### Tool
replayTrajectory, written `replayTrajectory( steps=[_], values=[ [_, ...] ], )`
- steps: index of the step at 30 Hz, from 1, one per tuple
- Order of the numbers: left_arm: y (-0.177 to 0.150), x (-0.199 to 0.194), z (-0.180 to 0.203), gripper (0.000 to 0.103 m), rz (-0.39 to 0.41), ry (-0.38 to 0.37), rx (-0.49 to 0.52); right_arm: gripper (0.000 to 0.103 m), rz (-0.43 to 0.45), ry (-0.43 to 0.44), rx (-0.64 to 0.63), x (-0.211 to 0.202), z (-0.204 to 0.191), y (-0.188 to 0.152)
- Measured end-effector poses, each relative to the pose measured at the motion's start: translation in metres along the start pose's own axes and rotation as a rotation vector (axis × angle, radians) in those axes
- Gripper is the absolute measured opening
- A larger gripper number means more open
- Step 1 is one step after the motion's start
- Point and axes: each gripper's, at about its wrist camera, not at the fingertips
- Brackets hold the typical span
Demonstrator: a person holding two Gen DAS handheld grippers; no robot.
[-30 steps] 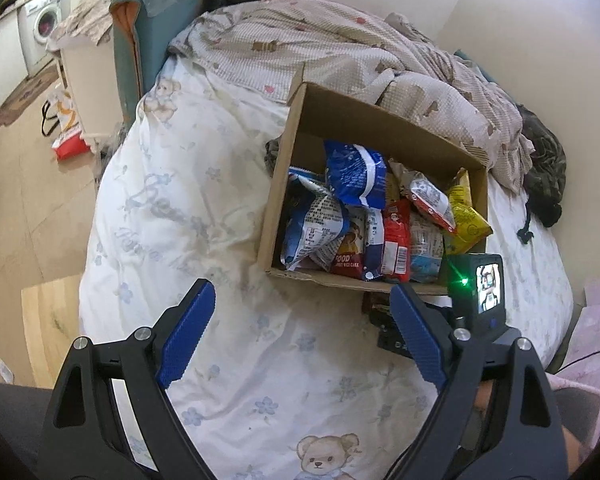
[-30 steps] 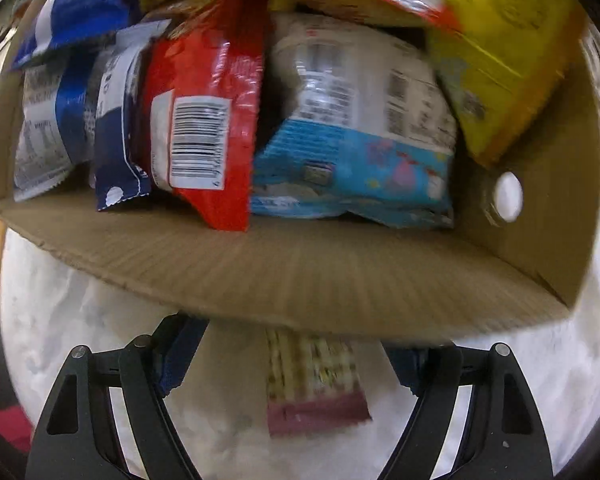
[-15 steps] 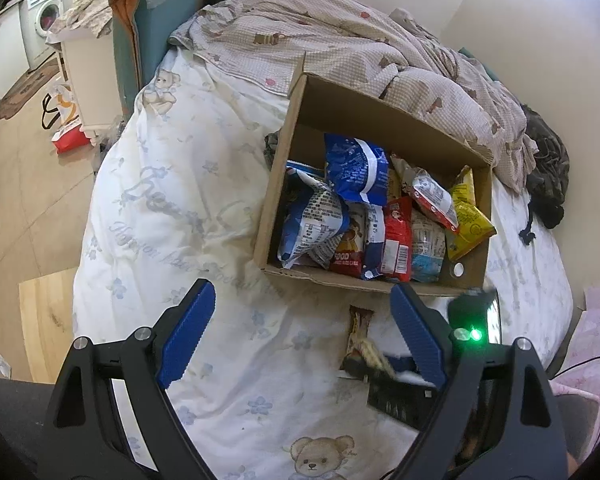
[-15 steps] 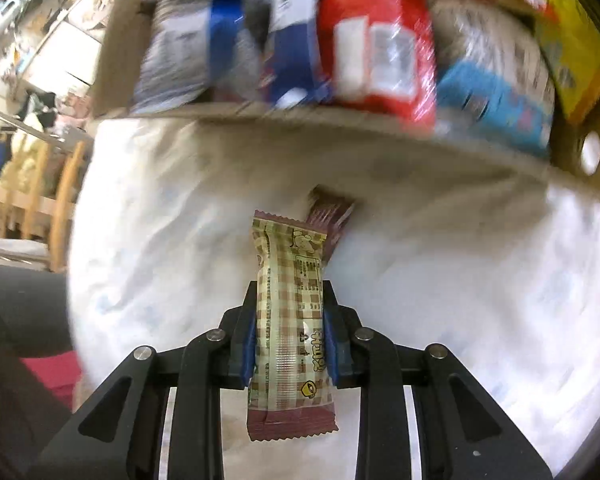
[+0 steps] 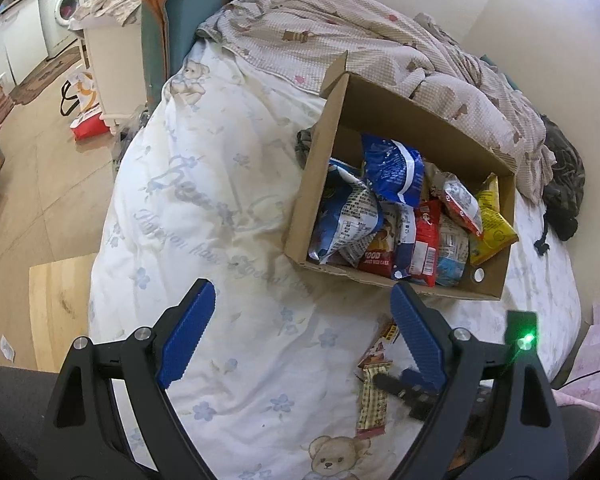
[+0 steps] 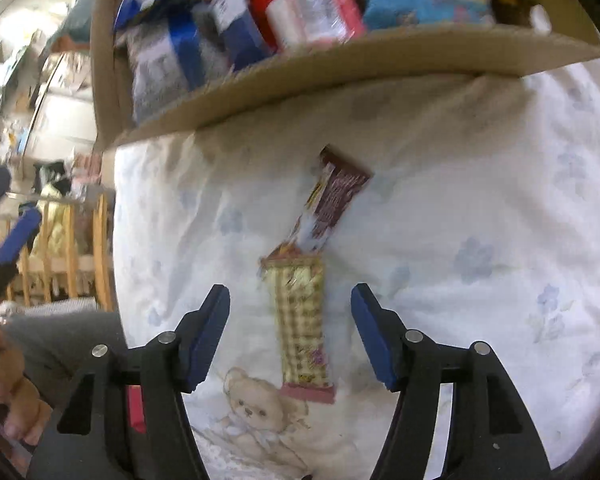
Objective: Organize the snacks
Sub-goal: 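Close the right tool on the beige checkered bar, then grasp the brown chocolate bar with the left tool while the right tool holds the checkered bar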
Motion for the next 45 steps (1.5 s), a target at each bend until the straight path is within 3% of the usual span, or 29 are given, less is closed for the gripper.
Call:
replayTrajectory(
  steps=[2,5,8,11,12,18,26,31,33,35,38,43,45],
  values=[
    [-0.002,0.002,0.001,0.087,-0.010,0.000,0.000,0.066,0.030,-0.024,0.020,-0.004,0.006,0.002],
    [-0.006,0.008,0.004,0.087,-0.034,0.005,0.014,0.065,-0.044,-0.021,0.038,0.008,0.013,-0.001],
    [-0.009,0.013,0.011,0.087,-0.054,-0.001,0.033,0.061,-0.079,-0.064,-0.047,0.020,0.000,-0.008],
    [-0.014,0.018,0.021,0.087,-0.067,-0.003,0.075,0.033,-0.061,-0.166,-0.175,0.023,-0.017,-0.014],
    [-0.016,0.019,0.024,0.087,-0.073,-0.004,0.090,0.028,-0.060,-0.178,-0.184,0.023,-0.018,-0.015],
    [-0.029,0.031,0.040,0.087,-0.122,-0.015,0.161,0.027,-0.010,-0.120,-0.100,-0.011,-0.014,-0.003],
    [-0.066,0.065,0.085,0.087,-0.228,-0.029,0.364,0.027,0.222,-0.087,0.059,-0.102,0.028,0.007],
    [-0.083,0.090,0.113,0.086,-0.284,-0.079,0.447,0.027,0.270,-0.064,0.160,-0.118,0.052,0.010],
    [-0.089,0.101,0.121,0.082,-0.300,-0.086,0.464,0.027,0.281,-0.060,0.189,-0.123,0.061,0.013],
    [-0.095,0.112,0.128,0.067,-0.328,-0.091,0.482,0.027,0.286,-0.054,0.196,-0.124,0.063,0.011],
    [-0.105,0.124,0.134,0.055,-0.352,-0.100,0.510,0.027,0.292,-0.048,0.196,-0.122,0.065,0.016],
    [-0.115,0.126,0.138,0.020,-0.345,-0.083,0.575,0.027,0.287,-0.038,0.199,-0.119,0.063,0.016],
    [-0.112,0.122,0.137,0.015,-0.316,-0.081,0.580,0.027,0.288,-0.033,0.196,-0.119,0.063,0.016]
  ],
)
Point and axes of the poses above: each gripper's, at about its wrist camera, not at the fingertips, and x roughly the way its jaws point, z to its right, y to its top, and after that the axes turned 10 degrees about z, right-handed
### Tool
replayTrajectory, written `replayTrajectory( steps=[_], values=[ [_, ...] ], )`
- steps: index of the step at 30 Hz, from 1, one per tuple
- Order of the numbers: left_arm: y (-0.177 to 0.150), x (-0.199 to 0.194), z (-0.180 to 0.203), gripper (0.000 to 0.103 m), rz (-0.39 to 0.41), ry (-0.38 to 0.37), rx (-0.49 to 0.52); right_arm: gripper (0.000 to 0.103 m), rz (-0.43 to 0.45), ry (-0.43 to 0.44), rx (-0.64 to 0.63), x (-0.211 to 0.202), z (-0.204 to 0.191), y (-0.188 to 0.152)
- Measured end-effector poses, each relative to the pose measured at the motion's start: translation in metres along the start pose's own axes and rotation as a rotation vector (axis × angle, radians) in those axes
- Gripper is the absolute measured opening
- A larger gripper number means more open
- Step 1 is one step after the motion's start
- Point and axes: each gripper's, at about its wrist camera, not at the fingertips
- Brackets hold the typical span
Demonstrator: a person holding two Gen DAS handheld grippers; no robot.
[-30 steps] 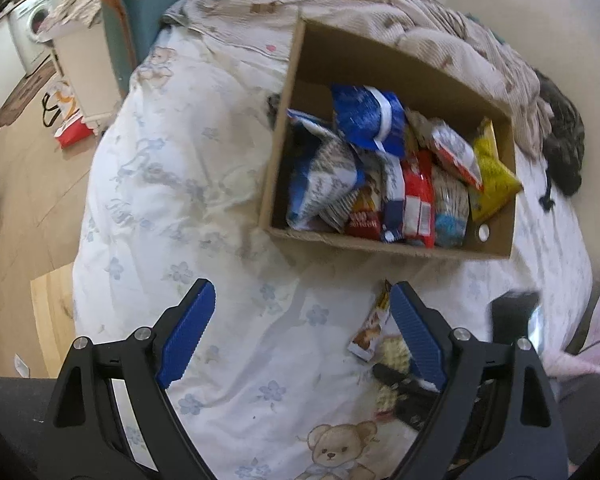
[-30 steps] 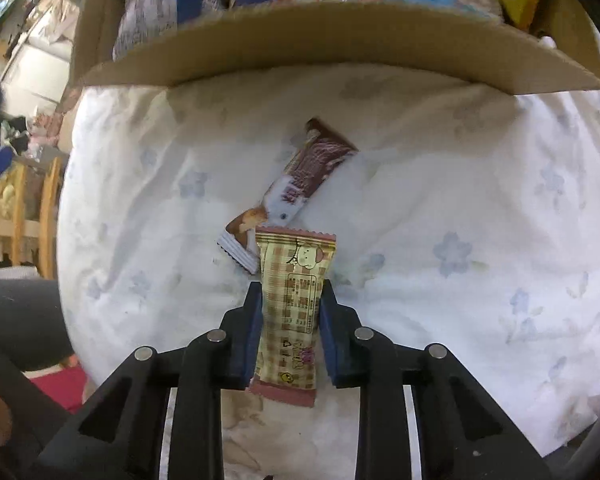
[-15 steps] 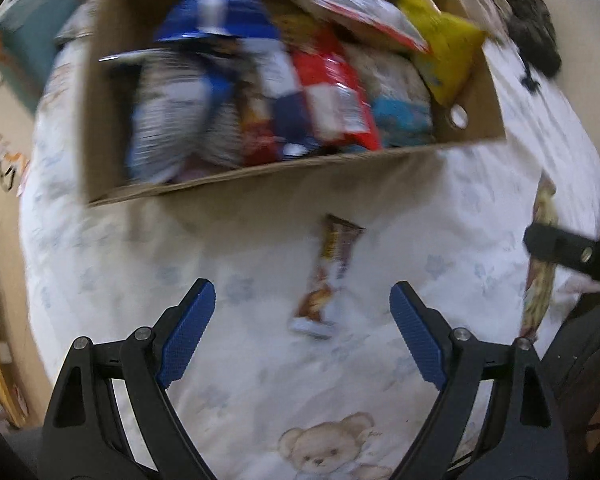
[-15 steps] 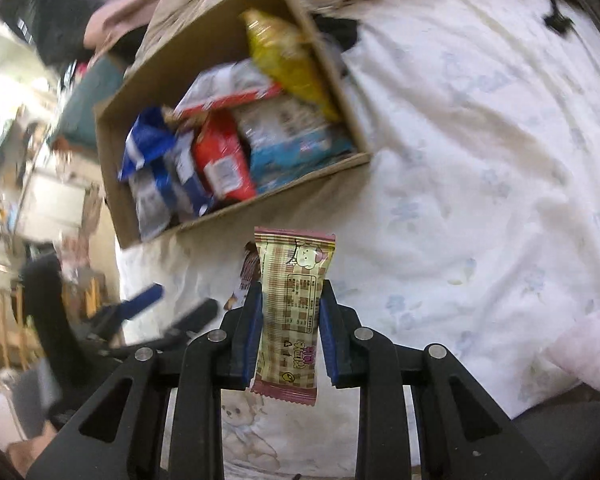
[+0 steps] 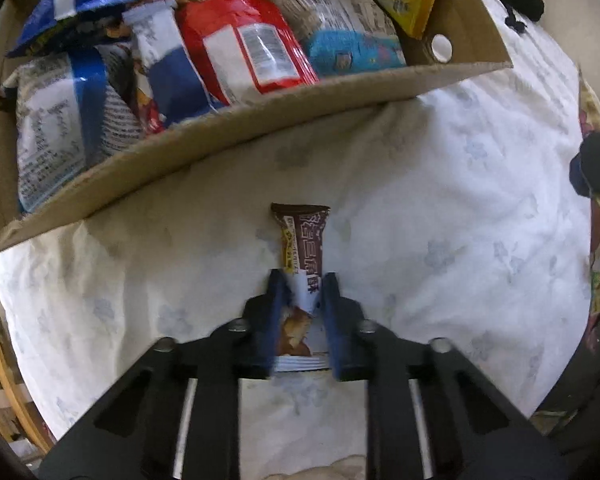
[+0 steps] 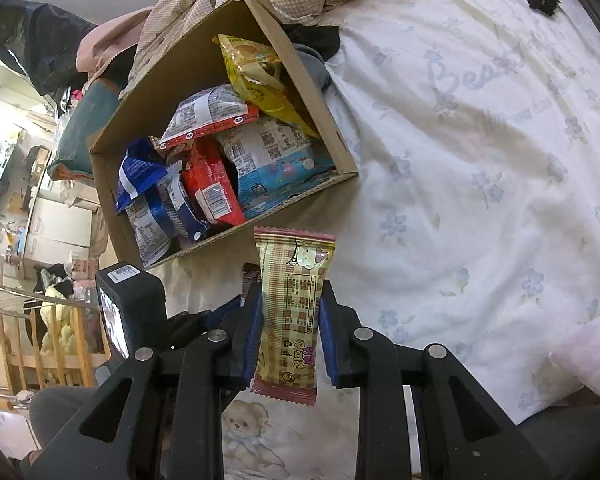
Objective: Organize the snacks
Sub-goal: 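Grasp the brown chocolate bar with the left tool while the right tool holds the checkered bar, then carry both bars over the box and lower them into it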
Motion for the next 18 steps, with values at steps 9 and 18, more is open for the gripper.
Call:
replayTrajectory(
  steps=[9,18],
  values=[
    [-0.011,-0.040,-0.022,0.015,0.038,-0.006,-0.098,0.027,-0.006,0.018,-0.019,0.002,-0.008,-0.003],
    [-0.020,-0.083,-0.044,0.015,0.099,0.001,-0.144,0.027,-0.019,0.037,-0.060,0.002,-0.021,-0.012]
  ],
)
Point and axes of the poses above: each gripper's, at about its wrist camera, not at the fingertips, and x roughly the way its jaws point, z to its right, y to its top, and after that the axes turned 10 degrees about z, right-handed
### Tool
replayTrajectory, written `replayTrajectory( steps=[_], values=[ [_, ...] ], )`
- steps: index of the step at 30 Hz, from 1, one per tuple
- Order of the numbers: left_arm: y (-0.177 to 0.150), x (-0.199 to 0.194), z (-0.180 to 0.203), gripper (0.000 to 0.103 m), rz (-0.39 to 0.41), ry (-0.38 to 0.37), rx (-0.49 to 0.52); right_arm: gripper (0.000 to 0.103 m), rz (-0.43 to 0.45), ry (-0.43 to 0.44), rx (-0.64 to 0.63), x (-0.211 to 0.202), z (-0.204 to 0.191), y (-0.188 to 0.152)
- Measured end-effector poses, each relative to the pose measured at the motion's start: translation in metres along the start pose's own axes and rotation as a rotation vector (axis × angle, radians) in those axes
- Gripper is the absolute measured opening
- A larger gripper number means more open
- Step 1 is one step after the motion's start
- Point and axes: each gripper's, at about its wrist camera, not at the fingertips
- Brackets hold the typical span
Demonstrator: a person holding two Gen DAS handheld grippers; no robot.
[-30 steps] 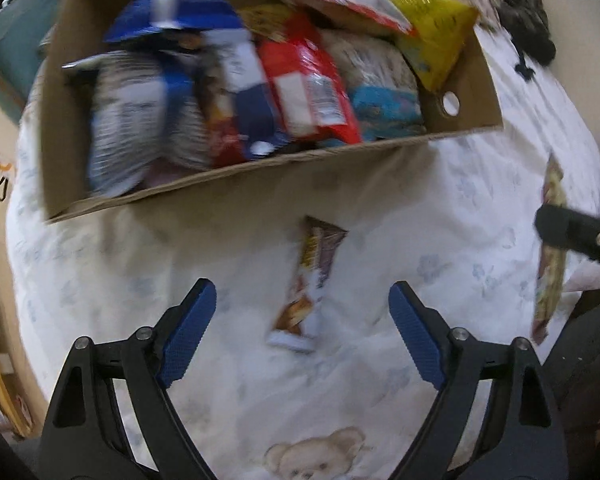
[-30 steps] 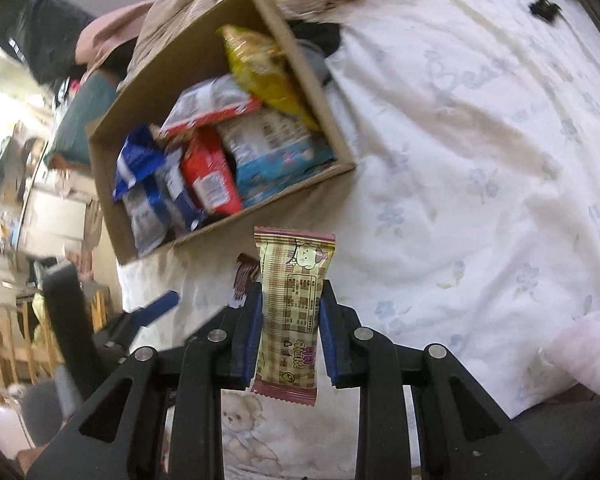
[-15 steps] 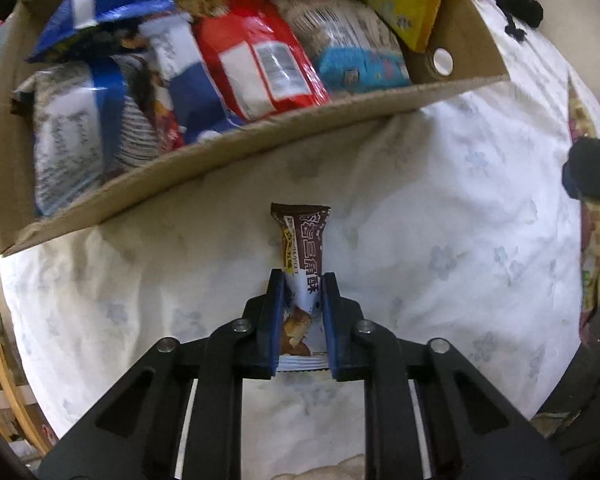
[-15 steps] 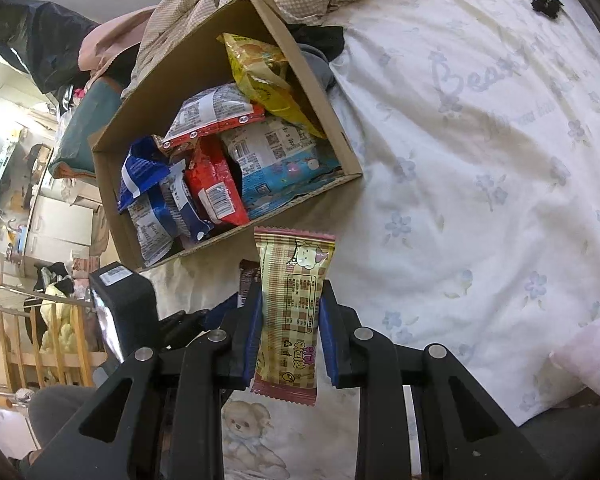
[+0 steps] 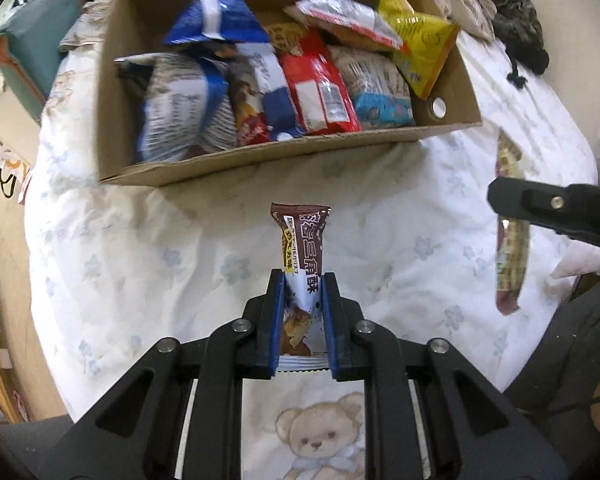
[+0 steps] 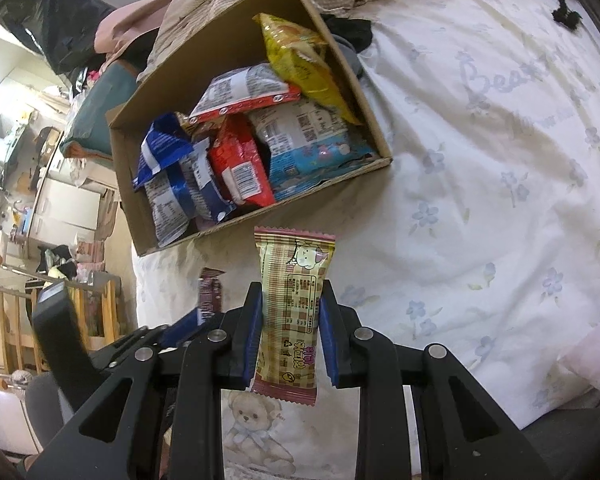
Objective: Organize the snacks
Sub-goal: 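Carry both bars over the box and lower them into it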
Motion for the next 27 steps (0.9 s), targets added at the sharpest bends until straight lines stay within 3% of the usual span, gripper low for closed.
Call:
replayTrajectory(
  steps=[14,27],
  values=[
    [0.008,-0.062,-0.039,0.015,0.164,0.072,-0.112,0.027,0.025,0.058,-0.026,-0.009,-0.015,-0.003],
    [0.062,-0.091,-0.067,0.015,0.275,0.097,-0.141,0.027,0.187,0.164,-0.042,-0.040,-0.031,0.031]
  ],
)
Point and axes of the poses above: each gripper's, at about its wrist camera, not at the fingertips, and x roughly the way its jaws point, z to its right, y to its top, and after that the axes turned 10 degrees about z, right-handed
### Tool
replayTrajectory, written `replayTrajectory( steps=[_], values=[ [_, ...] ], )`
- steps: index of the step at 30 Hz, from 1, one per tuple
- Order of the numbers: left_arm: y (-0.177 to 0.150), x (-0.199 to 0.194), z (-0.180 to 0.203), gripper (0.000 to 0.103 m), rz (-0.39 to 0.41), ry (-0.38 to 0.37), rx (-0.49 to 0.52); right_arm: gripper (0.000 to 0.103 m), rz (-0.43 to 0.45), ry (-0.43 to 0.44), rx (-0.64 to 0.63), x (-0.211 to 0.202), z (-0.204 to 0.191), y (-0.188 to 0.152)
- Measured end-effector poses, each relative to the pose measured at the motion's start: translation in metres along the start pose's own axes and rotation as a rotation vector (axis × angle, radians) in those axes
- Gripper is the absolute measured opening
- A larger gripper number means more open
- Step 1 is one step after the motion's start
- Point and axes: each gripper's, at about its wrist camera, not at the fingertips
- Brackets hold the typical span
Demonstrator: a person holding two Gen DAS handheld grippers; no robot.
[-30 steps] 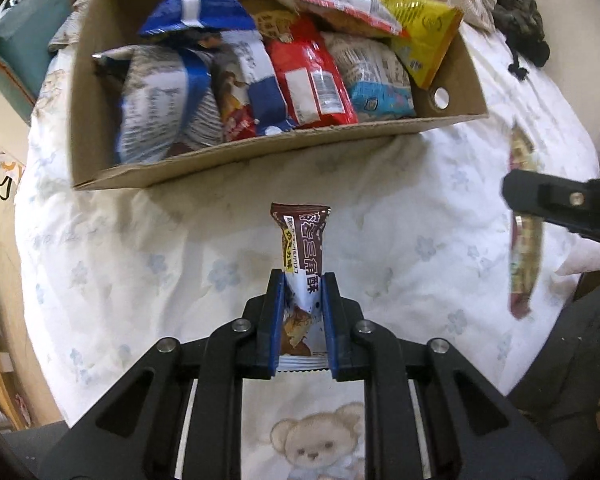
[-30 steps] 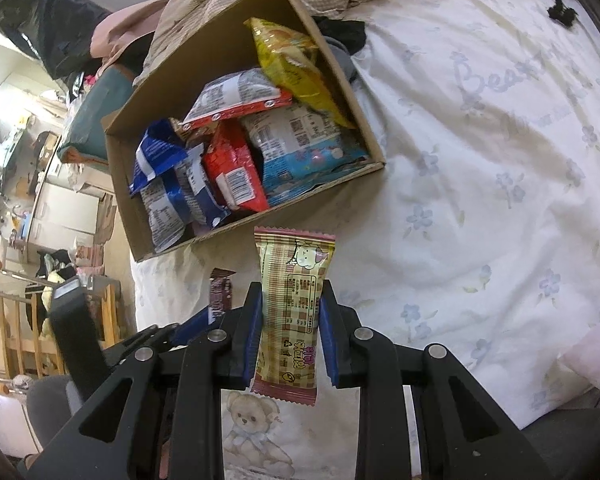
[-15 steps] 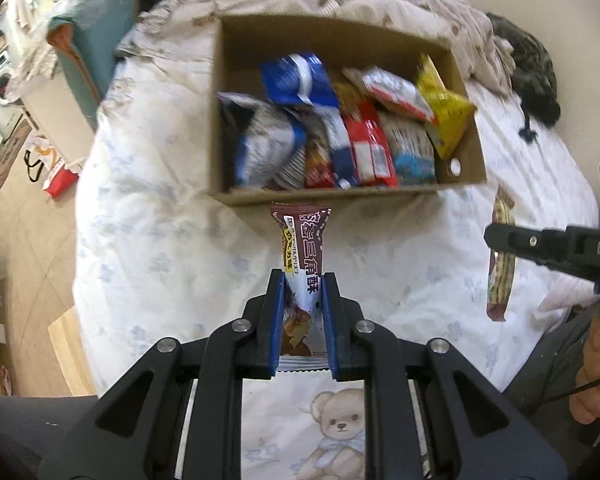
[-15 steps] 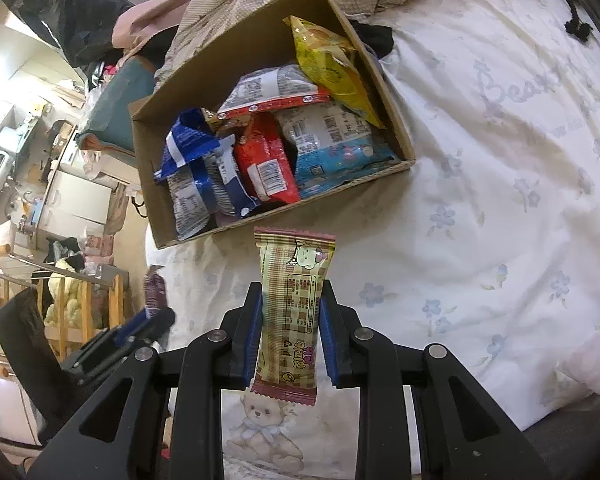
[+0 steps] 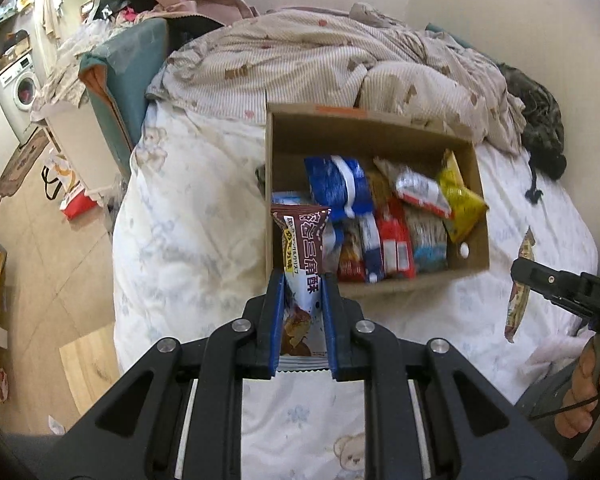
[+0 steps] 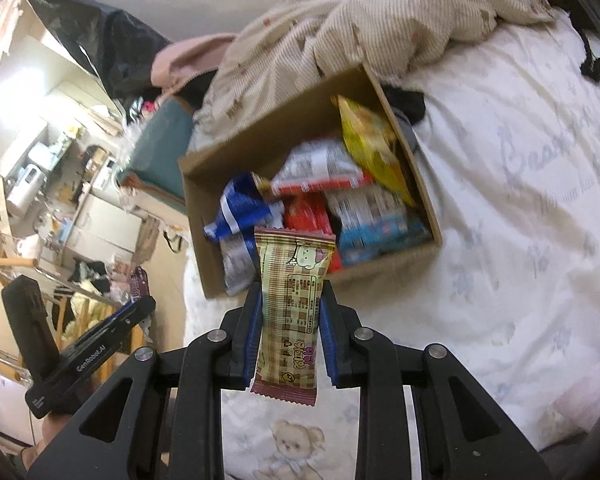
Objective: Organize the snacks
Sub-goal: 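Carry both bars over the box and lower them into it, then open both tools to release the bars into the box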
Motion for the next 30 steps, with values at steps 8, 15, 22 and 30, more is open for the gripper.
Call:
replayTrajectory(
  steps=[8,15,22,30],
  values=[
    [0.035,0.022,0.014,0.015,0.030,-0.032,0.013,0.028,0.026,0.012,-0.083,0.025,-0.019,0.025],
    [0.056,0.051,0.034,0.015,0.044,-0.059,0.010,0.028,0.046,-0.020,-0.168,0.055,-0.028,0.048],
    [0.059,0.075,0.048,0.015,0.077,-0.040,0.045,0.028,0.022,-0.088,-0.177,0.084,-0.013,0.059],
    [0.048,0.097,0.050,0.015,0.058,-0.011,0.072,0.028,-0.017,-0.130,-0.131,0.097,0.002,0.056]
  ],
)
Point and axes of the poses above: each gripper's, at about its wrist camera, not at the fingertips, and x roughly the way its jaws point, z to its right, y to its top, and after that the axes turned 10 degrees about z, right-handed
